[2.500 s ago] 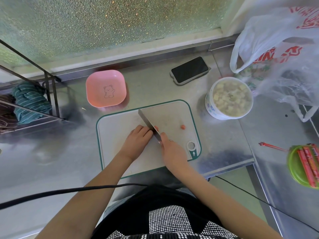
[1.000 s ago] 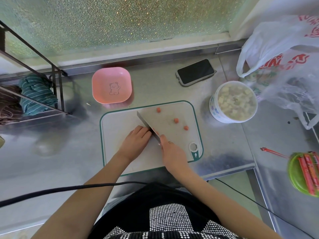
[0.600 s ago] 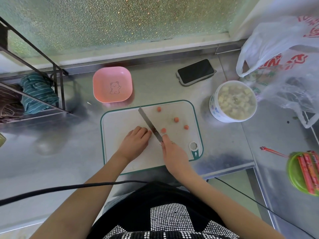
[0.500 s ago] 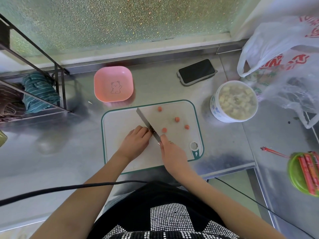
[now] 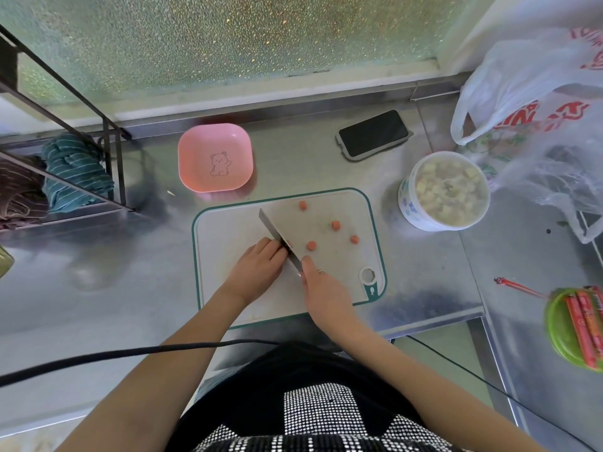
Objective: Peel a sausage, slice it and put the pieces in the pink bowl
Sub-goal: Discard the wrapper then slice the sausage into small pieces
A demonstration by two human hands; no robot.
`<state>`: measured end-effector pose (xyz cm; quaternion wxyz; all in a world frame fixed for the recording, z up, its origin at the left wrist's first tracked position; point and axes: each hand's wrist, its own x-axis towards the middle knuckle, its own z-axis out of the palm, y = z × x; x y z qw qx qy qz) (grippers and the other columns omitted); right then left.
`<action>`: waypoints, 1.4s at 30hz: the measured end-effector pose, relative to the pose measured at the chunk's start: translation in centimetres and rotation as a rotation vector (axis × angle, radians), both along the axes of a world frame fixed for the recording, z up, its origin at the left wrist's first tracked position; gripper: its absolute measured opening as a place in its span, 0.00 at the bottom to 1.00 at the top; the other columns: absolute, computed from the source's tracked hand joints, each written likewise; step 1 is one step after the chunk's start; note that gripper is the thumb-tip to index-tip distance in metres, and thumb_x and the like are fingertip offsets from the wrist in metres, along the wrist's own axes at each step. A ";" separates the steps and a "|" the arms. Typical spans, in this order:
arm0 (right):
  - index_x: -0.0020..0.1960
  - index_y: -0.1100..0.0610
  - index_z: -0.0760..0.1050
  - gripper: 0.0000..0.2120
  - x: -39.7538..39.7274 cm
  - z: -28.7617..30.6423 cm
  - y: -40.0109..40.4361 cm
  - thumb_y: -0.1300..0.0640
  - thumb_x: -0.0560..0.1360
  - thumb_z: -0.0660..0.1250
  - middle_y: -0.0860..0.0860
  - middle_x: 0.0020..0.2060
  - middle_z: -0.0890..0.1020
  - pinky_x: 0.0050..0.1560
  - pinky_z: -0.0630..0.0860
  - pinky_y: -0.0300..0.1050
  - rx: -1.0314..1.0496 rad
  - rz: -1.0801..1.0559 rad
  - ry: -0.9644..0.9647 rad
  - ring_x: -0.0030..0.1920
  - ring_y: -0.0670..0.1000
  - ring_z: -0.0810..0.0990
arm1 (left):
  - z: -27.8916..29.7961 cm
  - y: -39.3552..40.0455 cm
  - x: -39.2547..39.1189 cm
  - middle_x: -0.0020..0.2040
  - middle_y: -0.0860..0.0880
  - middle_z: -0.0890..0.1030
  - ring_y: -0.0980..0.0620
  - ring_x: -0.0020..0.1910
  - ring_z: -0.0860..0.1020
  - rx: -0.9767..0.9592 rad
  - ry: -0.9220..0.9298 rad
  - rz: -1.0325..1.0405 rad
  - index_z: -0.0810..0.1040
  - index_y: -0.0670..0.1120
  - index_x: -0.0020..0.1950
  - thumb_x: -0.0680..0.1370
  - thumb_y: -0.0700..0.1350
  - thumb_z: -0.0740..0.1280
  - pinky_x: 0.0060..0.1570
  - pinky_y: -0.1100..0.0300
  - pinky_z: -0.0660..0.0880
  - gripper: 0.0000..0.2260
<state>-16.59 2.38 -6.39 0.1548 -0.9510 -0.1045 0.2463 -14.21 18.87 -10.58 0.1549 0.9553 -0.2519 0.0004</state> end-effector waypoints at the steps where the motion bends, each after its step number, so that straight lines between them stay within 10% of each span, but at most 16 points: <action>1: 0.71 0.57 0.56 0.18 0.1 0.0 0.0 0.54 0.82 0.49 0.58 0.45 0.82 0.41 0.74 0.51 -0.002 0.002 0.018 0.42 0.58 0.81 | -0.2 0.0 0.0 0.46 0.41 0.81 0.42 0.42 0.79 -0.006 -0.007 0.002 0.78 0.39 0.50 0.66 0.37 0.74 0.38 0.53 0.79 0.14; 6: 0.74 0.55 0.52 0.21 0.3 -0.3 0.2 0.56 0.82 0.50 0.57 0.48 0.82 0.43 0.74 0.47 -0.089 0.061 0.008 0.45 0.56 0.81 | -1.0 0.5 0.2 0.46 0.42 0.80 0.44 0.45 0.72 -0.020 0.016 0.008 0.74 0.41 0.50 0.72 0.41 0.60 0.37 0.52 0.79 0.09; 28: 0.68 0.57 0.60 0.17 -0.4 0.4 -0.9 0.52 0.82 0.49 0.59 0.41 0.81 0.35 0.67 0.46 0.063 -0.065 -0.067 0.39 0.60 0.80 | 1.0 -0.1 -0.6 0.45 0.42 0.81 0.44 0.45 0.74 -0.093 0.012 0.012 0.77 0.39 0.46 0.63 0.38 0.77 0.34 0.55 0.79 0.14; 42: 0.69 0.57 0.59 0.17 -0.7 0.2 -0.5 0.53 0.83 0.48 0.58 0.44 0.81 0.34 0.67 0.46 0.006 -0.001 -0.079 0.40 0.60 0.81 | 0.1 0.1 -0.5 0.47 0.40 0.80 0.44 0.47 0.71 -0.063 0.006 0.009 0.77 0.37 0.51 0.69 0.35 0.65 0.38 0.52 0.80 0.12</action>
